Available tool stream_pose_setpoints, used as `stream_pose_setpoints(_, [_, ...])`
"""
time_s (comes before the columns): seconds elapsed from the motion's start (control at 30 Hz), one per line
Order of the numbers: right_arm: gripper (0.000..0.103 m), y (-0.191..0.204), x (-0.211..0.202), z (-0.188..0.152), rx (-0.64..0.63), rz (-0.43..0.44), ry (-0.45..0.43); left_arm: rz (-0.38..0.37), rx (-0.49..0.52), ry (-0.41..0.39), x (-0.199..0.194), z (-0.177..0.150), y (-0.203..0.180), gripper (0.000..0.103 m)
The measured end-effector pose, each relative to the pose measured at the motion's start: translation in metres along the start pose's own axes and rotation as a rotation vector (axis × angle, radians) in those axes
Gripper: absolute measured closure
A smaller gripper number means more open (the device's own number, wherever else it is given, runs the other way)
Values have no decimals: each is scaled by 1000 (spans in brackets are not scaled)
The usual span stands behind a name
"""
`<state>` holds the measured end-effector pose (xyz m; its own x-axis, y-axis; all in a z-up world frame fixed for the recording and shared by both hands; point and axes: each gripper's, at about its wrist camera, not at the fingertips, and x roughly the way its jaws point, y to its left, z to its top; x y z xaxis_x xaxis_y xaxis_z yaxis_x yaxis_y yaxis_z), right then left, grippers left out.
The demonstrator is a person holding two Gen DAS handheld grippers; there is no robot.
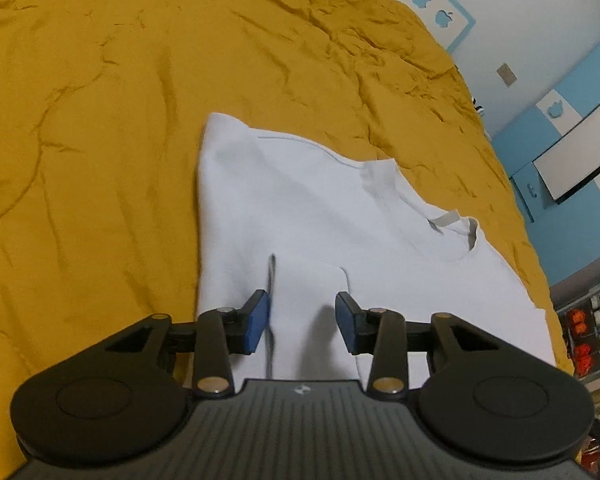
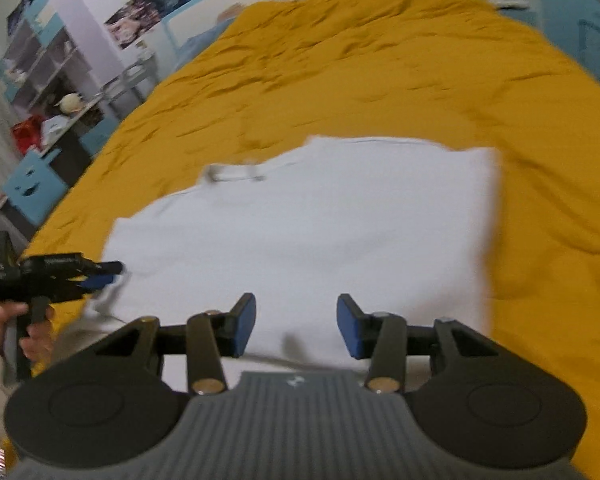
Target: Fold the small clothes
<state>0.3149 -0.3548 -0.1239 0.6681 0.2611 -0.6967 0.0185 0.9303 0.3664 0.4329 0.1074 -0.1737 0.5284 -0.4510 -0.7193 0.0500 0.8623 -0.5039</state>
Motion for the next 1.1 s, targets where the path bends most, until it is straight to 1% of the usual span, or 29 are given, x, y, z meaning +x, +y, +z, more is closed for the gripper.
stream_pose_setpoints(0.03, [61, -12, -9, -6, -7, -32, -5, 7, 15, -8, -1, -1, -3, 77])
stream_pose_setpoints(0.07, [60, -22, -18, -14, -18, -72, -7, 12, 24, -14, -3, -1, -6, 94])
stream_pose_setpoints(0.13, [59, -41, -29, -31, -33, -148, 18, -10, 37, -40, -11, 0, -13, 95])
stream_pose_setpoints(0.2, [59, -48, -32, -43, -65, -200, 44, -23, 74, -77, -24, 3, -26, 95])
stream_pose_setpoints(0.3, [60, -47, -30, -54, -151, -212, 55, -44, 107, -109, -42, 11, -48, 96])
stream_pose_setpoints(0.37, [60, -44, -22, -50, -200, -233, 48, -54, 132, -127, -54, 18, -66, 96])
stream_pose_setpoints(0.4, [60, -37, -11, -40, -215, -248, 44, -65, 144, -137, -62, 23, -76, 96])
stream_pose_setpoints(0.47, [60, -38, 2, -26, -213, -272, 37, -92, 171, -156, -74, 31, -99, 96])
stream_pose_setpoints(0.5, [60, -41, 6, -21, -208, -266, 36, -106, 184, -167, -82, 36, -109, 96])
stream_pose_setpoints(0.57, [61, -40, 14, -16, -219, -266, 46, -151, 207, -213, -102, 46, -131, 96])
stream_pose_setpoints(0.6, [62, -38, 15, -15, -238, -266, 59, -184, 204, -243, -116, 52, -138, 96])
stream_pose_setpoints(0.67, [65, -35, 17, -18, -270, -267, 73, -215, 206, -288, -138, 61, -148, 96])
stream_pose_setpoints(0.7, [68, -34, 18, -19, -280, -271, 72, -204, 216, -291, -143, 63, -148, 96])
stream_pose_setpoints(0.77, [94, -34, 15, -21, -276, -264, 63, -137, 221, -252, -136, 62, -143, 97])
stream_pose_setpoints(0.83, [96, -34, 8, -24, -272, -268, 46, -55, 194, -200, -116, 52, -121, 97])
stream_pose_setpoints(0.87, [97, -35, 7, -25, -273, -268, 50, -12, 191, -178, -103, 46, -107, 96])
stream_pose_setpoints(0.93, [99, -35, 8, -29, -266, -262, 67, 73, 143, -104, -68, 33, -69, 96])
stream_pose_setpoints(1.0, [99, -37, 13, -31, -263, -259, 79, 130, 92, -47, -39, 19, -38, 96])
stream_pose_setpoints(1.03, [99, -40, 15, -30, -248, -253, 84, 145, 83, -30, -28, 12, -28, 96])
stream_pose_setpoints(1.1, [99, -45, 15, -29, -222, -241, 90, 143, 88, -25, -15, 1, -19, 96])
